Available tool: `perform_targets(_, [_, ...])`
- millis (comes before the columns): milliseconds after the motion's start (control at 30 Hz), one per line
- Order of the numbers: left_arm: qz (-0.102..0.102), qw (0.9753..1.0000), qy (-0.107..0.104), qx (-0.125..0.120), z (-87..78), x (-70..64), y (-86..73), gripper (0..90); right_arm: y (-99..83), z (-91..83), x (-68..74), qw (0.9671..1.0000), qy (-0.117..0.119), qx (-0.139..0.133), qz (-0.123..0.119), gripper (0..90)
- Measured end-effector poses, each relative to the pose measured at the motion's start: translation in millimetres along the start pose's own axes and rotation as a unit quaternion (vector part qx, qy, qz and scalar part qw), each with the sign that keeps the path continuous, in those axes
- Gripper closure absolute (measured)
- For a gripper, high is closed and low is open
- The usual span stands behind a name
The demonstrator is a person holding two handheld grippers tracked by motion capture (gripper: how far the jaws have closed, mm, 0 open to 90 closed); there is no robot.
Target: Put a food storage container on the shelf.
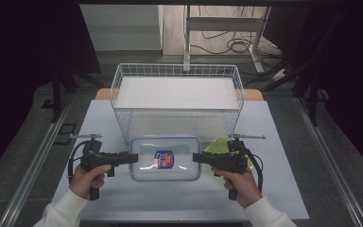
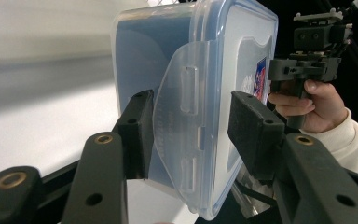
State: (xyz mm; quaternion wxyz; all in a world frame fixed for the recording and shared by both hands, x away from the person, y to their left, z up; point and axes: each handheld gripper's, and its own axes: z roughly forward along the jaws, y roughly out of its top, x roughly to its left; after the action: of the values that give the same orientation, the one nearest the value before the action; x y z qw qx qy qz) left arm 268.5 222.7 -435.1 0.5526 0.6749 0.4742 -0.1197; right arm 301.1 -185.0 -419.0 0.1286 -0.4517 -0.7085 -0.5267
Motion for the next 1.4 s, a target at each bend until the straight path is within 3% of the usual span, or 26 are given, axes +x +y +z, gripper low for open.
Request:
perform_targets(533, [0.031,0.9994,0.003,-0.013,-4.1,-20.5,38.3,52.3,30.1,-14.7,11.4,0.9993,0.007,-0.027,-0.025,54.8])
perform_targets(1400, [0.051,0.9983,0.002,-0.028,-8.7,-36.4,81.3,52.3,75.2,-26.2,24.8,0.9979,0.005,-0.039,-0.052,54.8])
